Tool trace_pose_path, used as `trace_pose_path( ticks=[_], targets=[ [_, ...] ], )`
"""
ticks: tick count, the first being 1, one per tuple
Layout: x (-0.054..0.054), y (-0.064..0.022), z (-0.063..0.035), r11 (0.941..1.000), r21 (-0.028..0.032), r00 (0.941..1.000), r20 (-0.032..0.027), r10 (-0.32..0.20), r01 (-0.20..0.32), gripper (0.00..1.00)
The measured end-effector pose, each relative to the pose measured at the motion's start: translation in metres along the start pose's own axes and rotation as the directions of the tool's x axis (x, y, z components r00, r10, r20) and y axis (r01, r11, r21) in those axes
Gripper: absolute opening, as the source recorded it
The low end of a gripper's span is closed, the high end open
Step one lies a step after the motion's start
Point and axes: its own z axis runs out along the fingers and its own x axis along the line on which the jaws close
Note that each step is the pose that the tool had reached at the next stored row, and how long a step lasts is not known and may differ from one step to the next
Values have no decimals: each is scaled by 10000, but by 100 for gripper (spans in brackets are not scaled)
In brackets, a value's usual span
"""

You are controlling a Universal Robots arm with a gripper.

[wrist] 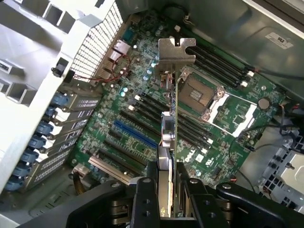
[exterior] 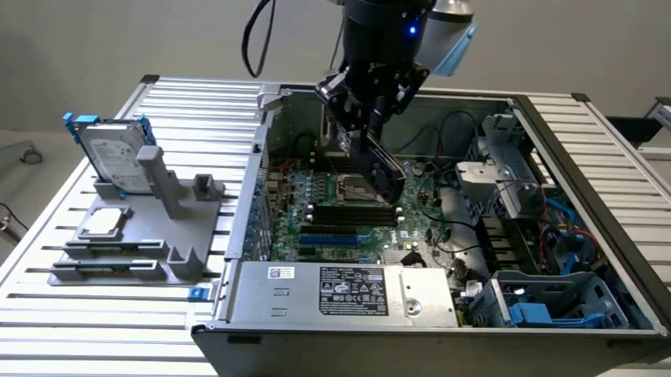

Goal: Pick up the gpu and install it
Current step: 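Insert the gpu into the slot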

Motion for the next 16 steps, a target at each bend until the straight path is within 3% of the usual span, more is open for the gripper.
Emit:
trace_pose_path(
  ticks=[4, 8, 12, 16],
  targets=[
    [0, 0, 7, 9973, 4, 9973, -13, -739, 739, 27],
    [0, 0, 15, 9894, 6, 9894, -25, -1455, 1455, 27],
    [0, 0, 23, 9762, 7, 9762, -37, -2167, 2167, 27],
    [0, 0, 30, 9577, 8, 9577, -50, -2878, 2878, 27]
  ],
)
